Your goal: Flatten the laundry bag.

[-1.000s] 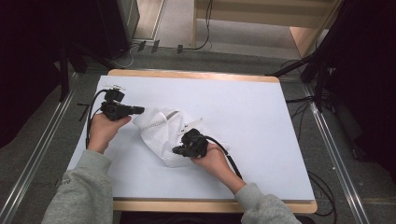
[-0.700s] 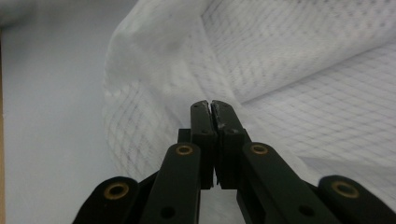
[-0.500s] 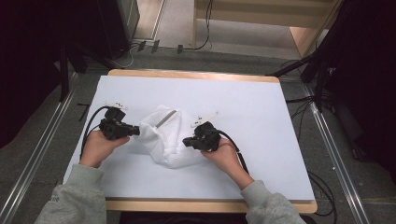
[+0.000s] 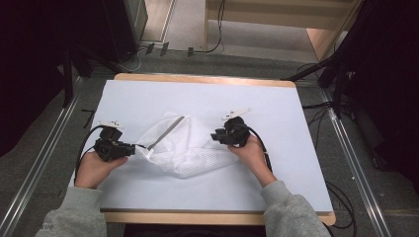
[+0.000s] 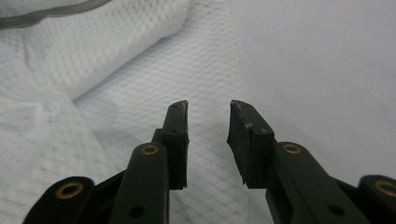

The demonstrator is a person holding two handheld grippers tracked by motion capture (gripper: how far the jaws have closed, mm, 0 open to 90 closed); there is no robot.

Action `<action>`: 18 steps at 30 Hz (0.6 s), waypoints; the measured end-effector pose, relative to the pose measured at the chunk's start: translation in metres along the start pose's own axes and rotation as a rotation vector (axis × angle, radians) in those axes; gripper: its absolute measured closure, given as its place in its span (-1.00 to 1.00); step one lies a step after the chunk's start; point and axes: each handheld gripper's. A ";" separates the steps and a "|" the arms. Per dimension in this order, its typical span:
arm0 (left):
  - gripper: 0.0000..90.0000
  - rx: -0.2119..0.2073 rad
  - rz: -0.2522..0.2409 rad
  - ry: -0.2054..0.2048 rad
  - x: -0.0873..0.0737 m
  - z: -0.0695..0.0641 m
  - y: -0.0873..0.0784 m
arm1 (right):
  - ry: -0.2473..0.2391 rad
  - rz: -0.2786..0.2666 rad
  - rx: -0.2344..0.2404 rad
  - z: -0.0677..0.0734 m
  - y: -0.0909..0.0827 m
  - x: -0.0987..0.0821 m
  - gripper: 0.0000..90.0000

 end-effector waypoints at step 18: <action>0.36 0.072 -0.095 -0.061 -0.002 0.015 -0.016 | -0.049 0.069 -0.029 0.004 0.025 0.006 0.65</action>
Point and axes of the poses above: each handheld gripper's, and its own axes: y roughly forward along the jaws, x roughly out of its top, z roughly to its left, and after that the axes turned 5 degrees about x, right-handed
